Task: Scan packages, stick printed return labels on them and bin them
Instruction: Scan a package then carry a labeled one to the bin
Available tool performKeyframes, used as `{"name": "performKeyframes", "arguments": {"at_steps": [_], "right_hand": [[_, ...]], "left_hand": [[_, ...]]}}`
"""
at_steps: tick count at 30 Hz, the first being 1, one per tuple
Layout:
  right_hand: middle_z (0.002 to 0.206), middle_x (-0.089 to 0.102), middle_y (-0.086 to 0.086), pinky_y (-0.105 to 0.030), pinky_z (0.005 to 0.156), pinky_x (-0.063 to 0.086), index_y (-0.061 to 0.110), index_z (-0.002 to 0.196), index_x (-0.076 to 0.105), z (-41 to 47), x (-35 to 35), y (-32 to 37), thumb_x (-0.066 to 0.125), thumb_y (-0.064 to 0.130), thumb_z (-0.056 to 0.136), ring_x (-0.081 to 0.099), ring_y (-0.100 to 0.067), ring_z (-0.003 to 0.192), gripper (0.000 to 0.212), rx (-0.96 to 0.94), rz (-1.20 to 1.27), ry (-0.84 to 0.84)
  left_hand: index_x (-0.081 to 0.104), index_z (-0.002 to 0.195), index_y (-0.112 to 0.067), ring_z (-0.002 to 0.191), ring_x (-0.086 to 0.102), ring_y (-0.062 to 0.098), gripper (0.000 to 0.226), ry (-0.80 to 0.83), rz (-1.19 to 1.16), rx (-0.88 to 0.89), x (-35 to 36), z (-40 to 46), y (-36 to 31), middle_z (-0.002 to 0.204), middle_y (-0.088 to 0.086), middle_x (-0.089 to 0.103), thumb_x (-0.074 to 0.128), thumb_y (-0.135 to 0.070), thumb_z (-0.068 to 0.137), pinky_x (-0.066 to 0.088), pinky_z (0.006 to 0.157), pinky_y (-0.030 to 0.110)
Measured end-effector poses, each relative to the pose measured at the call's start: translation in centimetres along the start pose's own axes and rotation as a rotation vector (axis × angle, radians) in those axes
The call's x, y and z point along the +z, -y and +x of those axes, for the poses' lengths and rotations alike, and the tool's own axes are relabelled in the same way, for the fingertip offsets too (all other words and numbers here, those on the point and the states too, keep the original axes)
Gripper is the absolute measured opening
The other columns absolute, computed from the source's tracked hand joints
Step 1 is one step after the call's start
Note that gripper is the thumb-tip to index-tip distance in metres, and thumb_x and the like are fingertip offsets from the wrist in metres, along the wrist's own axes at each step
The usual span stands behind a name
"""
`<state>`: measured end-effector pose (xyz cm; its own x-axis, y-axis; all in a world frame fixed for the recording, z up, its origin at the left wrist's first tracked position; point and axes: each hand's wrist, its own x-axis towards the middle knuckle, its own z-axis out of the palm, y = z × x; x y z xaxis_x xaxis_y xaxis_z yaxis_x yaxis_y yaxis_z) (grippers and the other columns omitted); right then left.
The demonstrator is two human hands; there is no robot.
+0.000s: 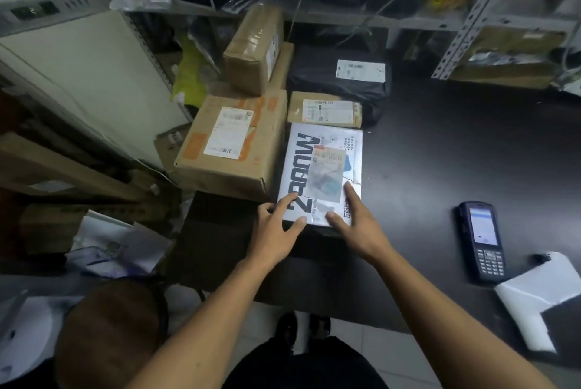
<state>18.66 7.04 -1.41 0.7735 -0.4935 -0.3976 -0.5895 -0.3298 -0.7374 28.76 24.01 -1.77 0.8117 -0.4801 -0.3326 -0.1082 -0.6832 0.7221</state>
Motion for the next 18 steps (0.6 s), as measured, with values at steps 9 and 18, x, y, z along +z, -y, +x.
{"name": "performKeyframes", "arguments": {"at_steps": [9,18], "right_hand": [[0.155,0.034,0.011,-0.023,0.102,0.03,0.033,0.157,0.011,-5.3,-2.6,-4.2,0.06,0.041,0.095,0.038,-0.012,0.138,0.079,0.123,0.073,-0.13],[0.135,0.035,0.022,-0.014,0.096,0.029,0.029,0.156,0.019,-8.3,-5.2,-7.5,0.065,0.032,0.094,0.04,0.001,0.122,0.077,0.13,0.154,-0.19]], "left_hand": [[0.038,0.136,-0.06,0.12,0.04,0.016,0.052,0.23,0.004,0.182,4.1,-0.8,-1.1,0.119,-0.004,0.029,0.062,-0.051,0.09,0.032,0.1,0.022],[0.039,0.147,-0.041,0.131,0.044,0.012,0.066,0.307,-0.19,0.186,7.9,0.0,-5.6,0.149,-0.002,0.037,0.071,-0.035,0.089,0.033,0.101,0.02]]}}
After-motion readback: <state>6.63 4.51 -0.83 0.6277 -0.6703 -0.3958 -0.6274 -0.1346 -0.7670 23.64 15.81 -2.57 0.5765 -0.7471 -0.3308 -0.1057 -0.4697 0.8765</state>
